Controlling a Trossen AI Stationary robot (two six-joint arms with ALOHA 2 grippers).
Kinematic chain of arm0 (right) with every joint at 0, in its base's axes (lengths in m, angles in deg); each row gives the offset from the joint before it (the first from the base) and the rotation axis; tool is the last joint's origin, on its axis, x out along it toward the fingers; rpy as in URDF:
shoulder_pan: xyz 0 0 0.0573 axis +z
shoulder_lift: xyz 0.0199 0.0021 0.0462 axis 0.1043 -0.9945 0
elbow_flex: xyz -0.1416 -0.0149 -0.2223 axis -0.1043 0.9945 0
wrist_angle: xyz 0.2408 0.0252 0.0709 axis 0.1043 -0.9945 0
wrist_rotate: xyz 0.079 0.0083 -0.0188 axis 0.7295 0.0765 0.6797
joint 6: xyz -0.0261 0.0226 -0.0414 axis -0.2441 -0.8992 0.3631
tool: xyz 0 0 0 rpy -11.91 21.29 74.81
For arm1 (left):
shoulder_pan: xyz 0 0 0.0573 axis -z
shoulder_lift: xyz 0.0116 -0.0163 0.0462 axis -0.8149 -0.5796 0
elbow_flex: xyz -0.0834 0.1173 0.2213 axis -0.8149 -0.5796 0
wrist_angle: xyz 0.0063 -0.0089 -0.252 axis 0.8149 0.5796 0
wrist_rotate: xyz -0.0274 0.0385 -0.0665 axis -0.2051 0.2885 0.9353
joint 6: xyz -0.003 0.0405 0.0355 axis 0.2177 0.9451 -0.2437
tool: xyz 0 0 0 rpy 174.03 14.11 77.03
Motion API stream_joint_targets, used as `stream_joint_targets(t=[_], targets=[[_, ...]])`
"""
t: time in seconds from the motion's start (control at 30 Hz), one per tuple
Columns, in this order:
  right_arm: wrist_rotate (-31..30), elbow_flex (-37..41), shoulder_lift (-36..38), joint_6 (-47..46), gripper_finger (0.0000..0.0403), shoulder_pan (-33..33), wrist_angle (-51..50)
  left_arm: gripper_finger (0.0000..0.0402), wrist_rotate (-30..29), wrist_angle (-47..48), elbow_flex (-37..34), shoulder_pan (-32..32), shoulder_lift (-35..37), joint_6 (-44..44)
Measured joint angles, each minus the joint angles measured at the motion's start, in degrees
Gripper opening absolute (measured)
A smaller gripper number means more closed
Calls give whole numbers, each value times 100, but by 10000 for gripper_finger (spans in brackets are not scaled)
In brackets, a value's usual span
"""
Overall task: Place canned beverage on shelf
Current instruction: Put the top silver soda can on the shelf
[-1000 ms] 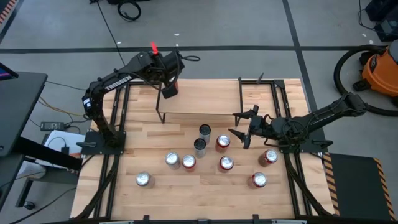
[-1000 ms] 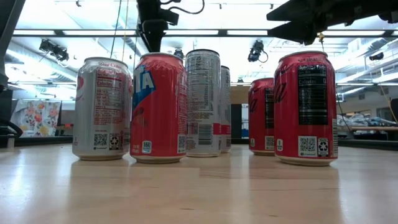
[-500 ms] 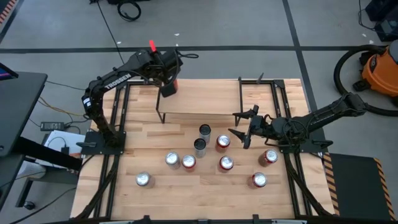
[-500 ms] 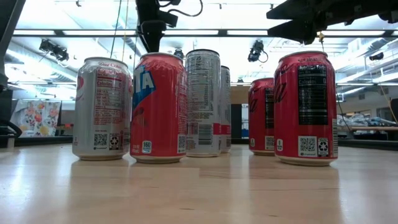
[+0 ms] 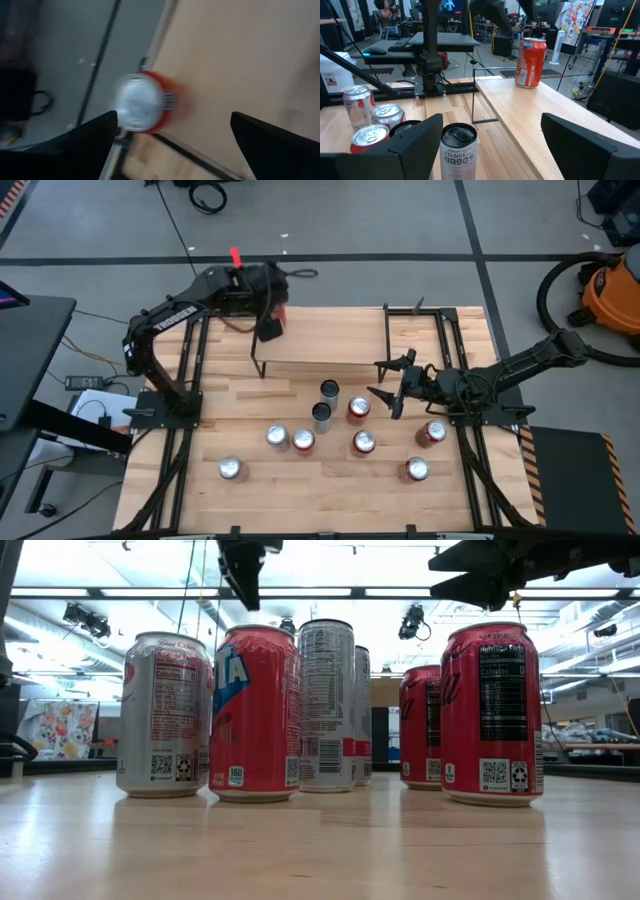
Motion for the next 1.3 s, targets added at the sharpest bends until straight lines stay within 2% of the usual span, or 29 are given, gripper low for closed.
stream_joint_targets(t=[0.23, 0.43, 0.57, 0.67, 0.77, 0.93, 1.07, 1.3], targets=[[-364, 0, -2, 234, 348, 220, -34, 400, 655, 400, 0, 1639, 85, -1301], [-452, 0, -2, 297, 348, 334, 18, 400, 668, 449, 0, 2933, 52, -2621], [-481, -53, -2, 296, 348, 388, -19, 400, 621, 408, -35, 3555, 40, -3539], [-608, -193, -11, 255, 348, 505, -151, 400, 531, 251, -382, 3903, 16, -4103], [-778, -334, -152, 360, 348, 680, -229, 400, 522, -360, -975, 4154, 3, -4487], [-1043, -614, -620, 706, 348, 860, -242, 400, 689, -1444, -1728, 4409, 1, -4628], [-1044, -816, -901, 824, 348, 931, -250, 400, 904, -1437, -2136, 4404, 1, -4949], [-1044, -985, -1250, 959, 348, 935, -264, 400, 941, -1507, -2684, 4338, 1, -5532]])
